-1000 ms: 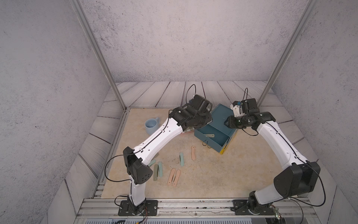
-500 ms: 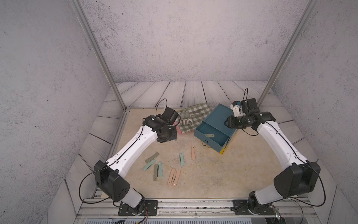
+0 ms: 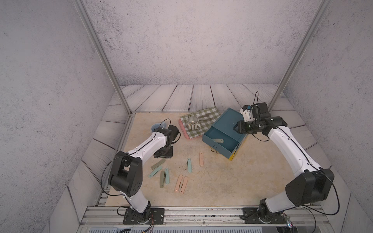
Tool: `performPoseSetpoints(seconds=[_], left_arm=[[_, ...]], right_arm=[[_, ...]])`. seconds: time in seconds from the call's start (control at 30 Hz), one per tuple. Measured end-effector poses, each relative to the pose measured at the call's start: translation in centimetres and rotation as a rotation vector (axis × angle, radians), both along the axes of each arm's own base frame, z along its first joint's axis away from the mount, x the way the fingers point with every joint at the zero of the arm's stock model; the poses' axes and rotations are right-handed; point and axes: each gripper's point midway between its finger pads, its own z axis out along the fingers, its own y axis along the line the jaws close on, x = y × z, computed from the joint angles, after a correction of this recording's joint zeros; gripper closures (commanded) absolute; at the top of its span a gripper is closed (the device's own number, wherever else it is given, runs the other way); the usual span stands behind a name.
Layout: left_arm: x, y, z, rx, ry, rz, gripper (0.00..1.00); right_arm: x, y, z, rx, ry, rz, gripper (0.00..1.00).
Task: Place the fruit knives into the drawer by color
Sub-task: Pick up the fruit knife from the center of the board.
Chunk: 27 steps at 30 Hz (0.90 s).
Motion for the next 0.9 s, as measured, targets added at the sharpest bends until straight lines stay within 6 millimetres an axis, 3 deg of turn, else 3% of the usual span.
performPoseSetpoints(seconds=[0.2, 0.43, 0.73, 0.9], left_arm=[[1.0, 2.1, -2.8, -0.02, 0.044, 0.063, 0.53], [2.0, 1.0, -3.8, -0.102, 0.028, 0.047, 0.53], [-0.2, 0.7, -6.1, -0.139, 0.09, 0.048, 0.53], [-0.1, 0.7, -6.2, -0.142, 0.086, 0.048, 0.53]], right_arm=[[0.0, 0.0, -0.1, 0.001, -0.004, 0.0, 0.59], [0.1, 0.0, -0.1, 0.001, -0.005, 0.001, 0.59], [0.2, 0.0, -0.1, 0.003, -0.012, 0.0, 0.59], [0.2, 0.0, -0.1, 0.003, -0.014, 0.0, 0.59]])
